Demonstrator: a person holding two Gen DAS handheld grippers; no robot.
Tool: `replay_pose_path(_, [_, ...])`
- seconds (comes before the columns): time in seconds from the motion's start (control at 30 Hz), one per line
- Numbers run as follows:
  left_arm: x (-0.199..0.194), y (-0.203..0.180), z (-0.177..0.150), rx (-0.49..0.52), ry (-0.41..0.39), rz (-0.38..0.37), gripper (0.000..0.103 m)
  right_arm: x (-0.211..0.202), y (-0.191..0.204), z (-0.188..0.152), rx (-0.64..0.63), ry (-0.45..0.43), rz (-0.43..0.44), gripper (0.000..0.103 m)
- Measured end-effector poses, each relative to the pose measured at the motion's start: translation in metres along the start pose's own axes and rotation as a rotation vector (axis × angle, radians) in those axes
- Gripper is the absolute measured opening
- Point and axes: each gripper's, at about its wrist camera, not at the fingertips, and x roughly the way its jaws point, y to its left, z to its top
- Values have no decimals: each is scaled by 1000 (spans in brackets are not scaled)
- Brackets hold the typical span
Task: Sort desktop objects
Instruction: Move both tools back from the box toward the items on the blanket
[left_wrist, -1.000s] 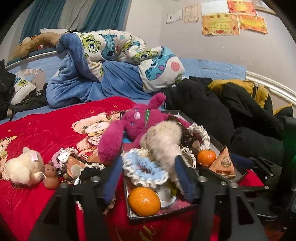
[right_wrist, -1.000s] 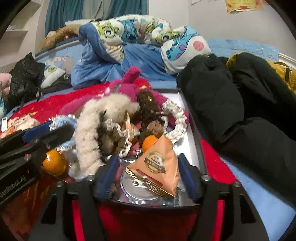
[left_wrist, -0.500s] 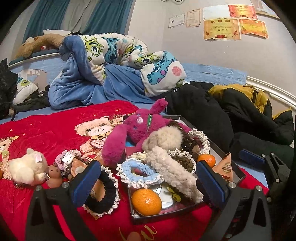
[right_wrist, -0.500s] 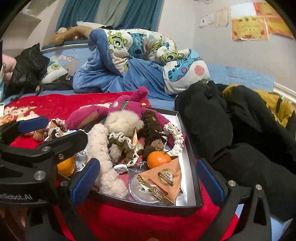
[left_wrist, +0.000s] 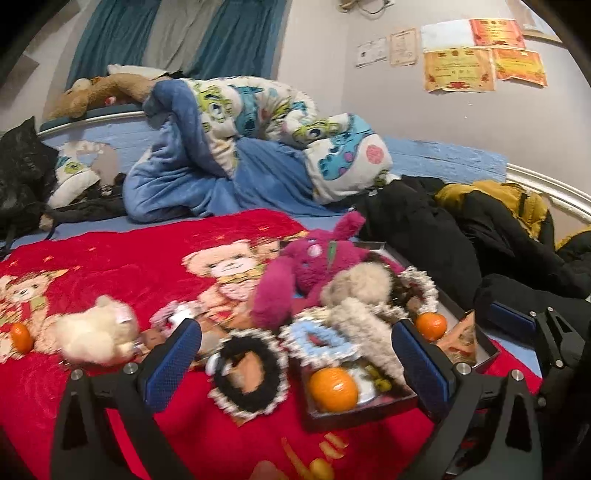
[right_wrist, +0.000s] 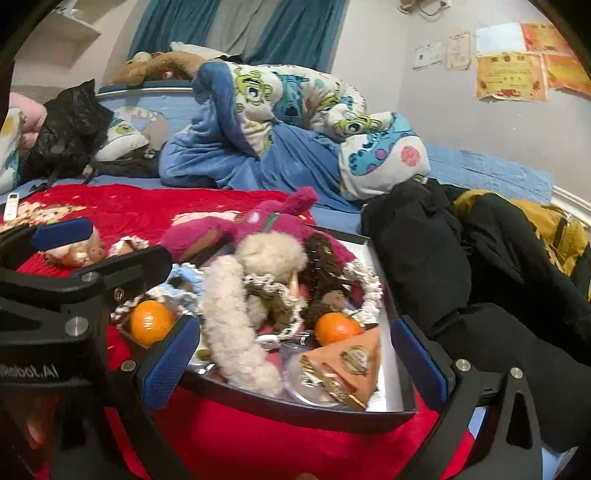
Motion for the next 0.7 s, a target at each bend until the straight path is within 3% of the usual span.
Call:
replay_pose_path(0.23, [-20, 30, -2, -19, 36, 55, 103, -15, 21, 7, -3, -7, 110, 103])
replay_pose_path(0.4, [-49, 60, 1, -21, 30, 107, 103, -14, 28, 14, 137, -3, 231, 103])
replay_pose_path(0.57, [-91, 110, 8, 29, 18, 256, 103, -13, 60, 28, 160, -22, 315, 103])
replay_pose_path(0.7, [-118, 156, 8, -7, 32, 334, 103, -15, 84, 39, 182, -31, 374, 103])
